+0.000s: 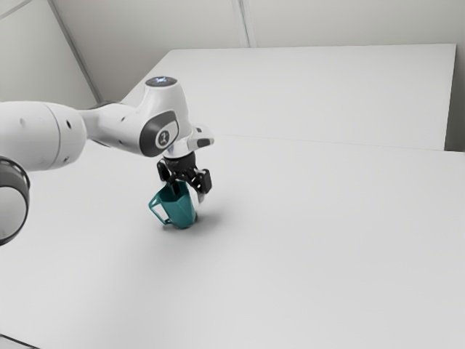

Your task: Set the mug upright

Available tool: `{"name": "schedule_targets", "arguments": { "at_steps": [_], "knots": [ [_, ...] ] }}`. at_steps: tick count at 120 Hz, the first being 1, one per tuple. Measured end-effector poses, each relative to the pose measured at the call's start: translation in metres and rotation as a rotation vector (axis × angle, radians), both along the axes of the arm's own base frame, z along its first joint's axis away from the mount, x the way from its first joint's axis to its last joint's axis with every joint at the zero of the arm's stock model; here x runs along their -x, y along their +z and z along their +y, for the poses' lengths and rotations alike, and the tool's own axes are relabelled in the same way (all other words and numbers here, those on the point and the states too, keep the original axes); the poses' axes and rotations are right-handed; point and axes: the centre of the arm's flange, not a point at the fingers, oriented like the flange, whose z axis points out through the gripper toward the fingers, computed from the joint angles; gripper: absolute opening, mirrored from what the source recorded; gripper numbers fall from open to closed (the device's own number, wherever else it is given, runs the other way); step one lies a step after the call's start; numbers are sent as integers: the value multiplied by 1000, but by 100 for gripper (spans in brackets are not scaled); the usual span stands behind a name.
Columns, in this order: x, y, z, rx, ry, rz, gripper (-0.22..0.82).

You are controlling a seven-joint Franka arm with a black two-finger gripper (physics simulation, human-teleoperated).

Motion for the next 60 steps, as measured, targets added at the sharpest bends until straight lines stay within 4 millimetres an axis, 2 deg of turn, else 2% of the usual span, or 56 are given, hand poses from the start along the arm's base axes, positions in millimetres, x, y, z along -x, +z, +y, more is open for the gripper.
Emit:
{"name": "schedule_targets", "arguments": {
  "at_steps": [29,44,60],
  "knots": [
    [9,70,-2,10,-9,-76,57],
    [3,116,-5,13,-11,-105,59],
    [0,154,-5,30,1,-99,59]
  ]
}}
